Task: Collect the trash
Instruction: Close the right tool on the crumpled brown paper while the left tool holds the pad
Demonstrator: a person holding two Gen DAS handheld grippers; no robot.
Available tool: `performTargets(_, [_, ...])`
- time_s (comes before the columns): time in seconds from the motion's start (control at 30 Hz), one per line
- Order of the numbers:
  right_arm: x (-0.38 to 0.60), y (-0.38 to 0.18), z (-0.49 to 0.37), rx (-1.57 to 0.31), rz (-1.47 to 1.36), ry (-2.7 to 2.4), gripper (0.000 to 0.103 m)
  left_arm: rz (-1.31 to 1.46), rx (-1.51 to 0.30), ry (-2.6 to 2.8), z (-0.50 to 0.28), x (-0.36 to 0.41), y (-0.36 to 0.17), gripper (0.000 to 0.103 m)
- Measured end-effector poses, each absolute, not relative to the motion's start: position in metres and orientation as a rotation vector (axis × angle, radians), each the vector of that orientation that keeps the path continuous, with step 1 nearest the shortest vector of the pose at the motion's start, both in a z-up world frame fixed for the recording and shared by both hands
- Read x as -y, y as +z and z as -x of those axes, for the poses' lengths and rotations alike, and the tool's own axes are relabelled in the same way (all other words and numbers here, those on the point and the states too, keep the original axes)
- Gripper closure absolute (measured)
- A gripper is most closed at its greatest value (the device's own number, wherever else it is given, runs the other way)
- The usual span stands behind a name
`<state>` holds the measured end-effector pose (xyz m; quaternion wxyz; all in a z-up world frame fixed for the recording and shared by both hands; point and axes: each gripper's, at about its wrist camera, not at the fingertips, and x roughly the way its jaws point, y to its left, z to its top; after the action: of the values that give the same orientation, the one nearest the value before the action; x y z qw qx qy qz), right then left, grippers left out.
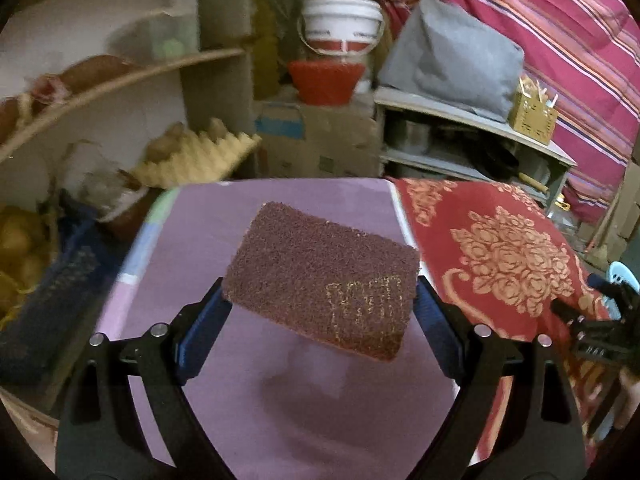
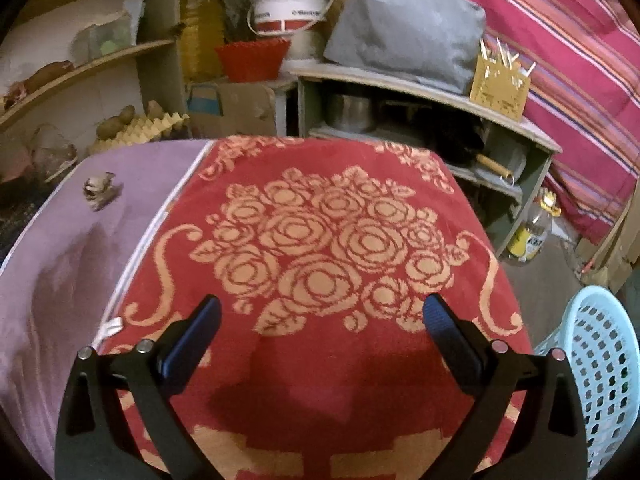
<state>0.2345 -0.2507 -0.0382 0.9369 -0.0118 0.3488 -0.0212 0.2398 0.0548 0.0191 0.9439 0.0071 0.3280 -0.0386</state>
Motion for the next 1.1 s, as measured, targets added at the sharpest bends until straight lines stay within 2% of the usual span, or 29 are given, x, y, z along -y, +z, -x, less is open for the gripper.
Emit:
performTargets(0.33, [0.197,-0.016,-0.237,-0.672,0.038,-0.013,0.005,0.034,-0.604,0.089,-0.201,-0.154,0.013,0.016])
performTargets(0.57, [0.132,-0.011,-0.250,-0.659,0.049,0.045,0.004,0.093,-0.623,0.193,-0.203,-0.216,-0.009,0.016])
performTargets(1.1, [0.010,-0.041,-0.341,-0.747,0.119,0.121,0.005,0.158,-0.602,0.190,-0.230,-0.248,-0.011,0.016])
